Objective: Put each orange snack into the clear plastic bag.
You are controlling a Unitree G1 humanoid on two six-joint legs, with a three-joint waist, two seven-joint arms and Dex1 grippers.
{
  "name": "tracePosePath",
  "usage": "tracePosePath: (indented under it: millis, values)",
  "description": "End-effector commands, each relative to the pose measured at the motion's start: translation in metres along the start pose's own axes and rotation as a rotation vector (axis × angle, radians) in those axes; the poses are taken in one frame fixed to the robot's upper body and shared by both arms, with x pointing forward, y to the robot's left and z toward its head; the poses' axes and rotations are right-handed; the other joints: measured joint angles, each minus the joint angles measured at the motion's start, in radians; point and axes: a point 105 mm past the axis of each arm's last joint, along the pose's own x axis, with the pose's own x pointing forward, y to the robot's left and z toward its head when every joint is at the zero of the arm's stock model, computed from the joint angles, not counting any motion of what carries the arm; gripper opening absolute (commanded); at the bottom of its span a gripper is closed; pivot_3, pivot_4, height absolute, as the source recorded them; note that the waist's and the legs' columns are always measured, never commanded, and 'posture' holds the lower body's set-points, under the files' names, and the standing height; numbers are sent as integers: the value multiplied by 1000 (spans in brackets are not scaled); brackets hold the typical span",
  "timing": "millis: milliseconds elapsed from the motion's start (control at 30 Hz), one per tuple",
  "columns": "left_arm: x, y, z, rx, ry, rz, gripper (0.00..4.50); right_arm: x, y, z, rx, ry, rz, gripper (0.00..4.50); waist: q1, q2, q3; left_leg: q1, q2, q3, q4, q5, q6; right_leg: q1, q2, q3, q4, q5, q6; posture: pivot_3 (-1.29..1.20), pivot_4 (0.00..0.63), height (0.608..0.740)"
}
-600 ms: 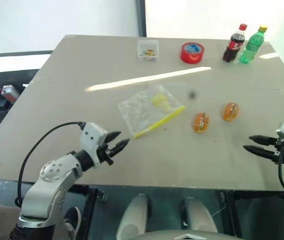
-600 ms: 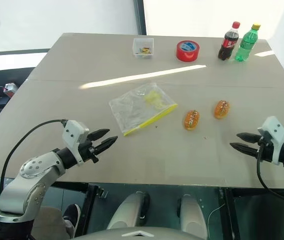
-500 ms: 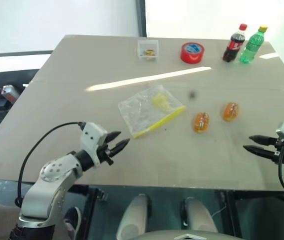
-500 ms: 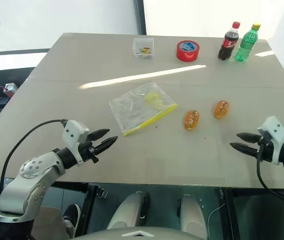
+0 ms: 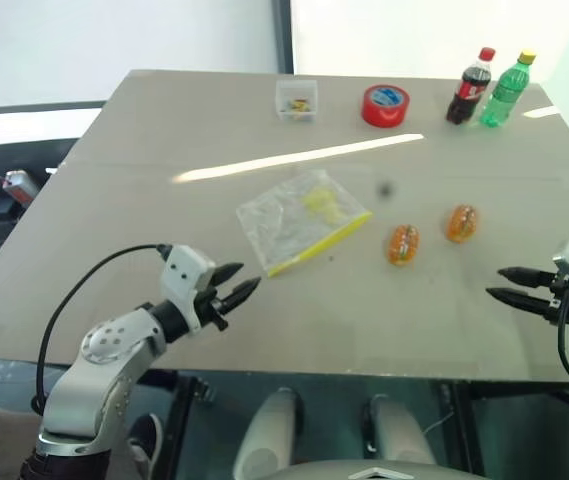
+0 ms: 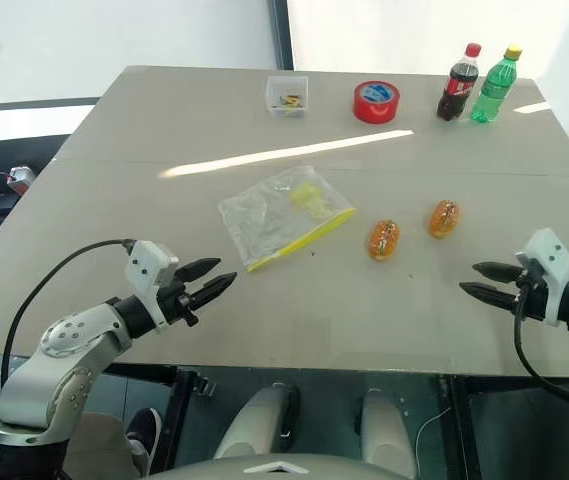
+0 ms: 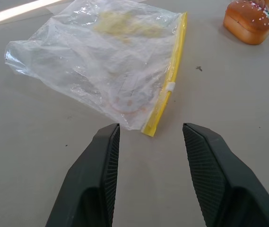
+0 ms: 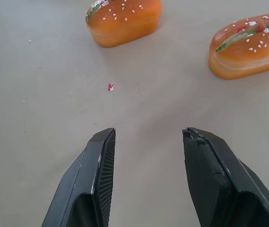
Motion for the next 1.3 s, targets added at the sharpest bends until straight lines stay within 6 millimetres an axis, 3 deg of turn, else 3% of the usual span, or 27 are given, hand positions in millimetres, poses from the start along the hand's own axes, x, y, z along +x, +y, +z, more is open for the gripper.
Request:
tracePosePath:
  millis: [33, 567, 933, 1067, 1167, 1233, 1267, 1300]
  values:
    - [0, -4, 6, 10, -30, -20, 2228, -5, -2, 8, -32, -7, -9, 2282, 0, 0, 0, 0, 0, 0, 0, 0, 0, 0, 0, 0, 0, 0, 0, 0, 150, 740]
    - [3, 0, 6, 35, -26, -21, 2228, -2, -2, 10, -41, -12, -5, 2282, 0, 0, 0, 0, 0, 0, 0, 0, 0, 0, 0, 0, 0, 0, 0, 0, 150, 740]
    - [6, 21, 1, 103, 12, 53, 2228, 7, 6, 20, -54, -48, 27, 2282, 0, 0, 0, 0, 0, 0, 0, 0, 0, 0, 0, 0, 0, 0, 0, 0, 150, 740]
    - [15, 29, 4, -20, -13, 81, 2228, 13, 16, 31, -46, -78, 70, 2282, 0, 0, 0, 0, 0, -1, 0, 0, 0, 0, 0, 0, 0, 1, 2, 0, 150, 740]
    - [25, 26, -4, -102, 26, 70, 2313, 15, 22, 37, -52, -82, 89, 3118, 0, 0, 0, 0, 0, 0, 0, 0, 0, 0, 0, 0, 0, 1, 2, 0, 150, 740]
    - [30, 28, -3, -154, 26, 85, 2313, 16, 27, 40, -52, -84, 107, 4176, 0, 0, 0, 0, -1, -1, 0, 0, 0, 0, 0, -1, 0, 1, 2, 0, 150, 740]
    - [31, 31, -1, -183, 15, 95, 2313, 16, 29, 42, -56, -89, 111, 4458, 0, 0, 0, 0, -1, -1, 0, 0, 0, 0, 0, -1, 0, 1, 2, 0, 150, 740]
    - [33, 31, 1, -213, 6, 91, 2313, 17, 30, 44, -58, -95, 108, 4458, 2, -1, 0, 0, -1, -1, 0, 0, 0, 0, 0, -1, 0, 1, 2, 0, 150, 740]
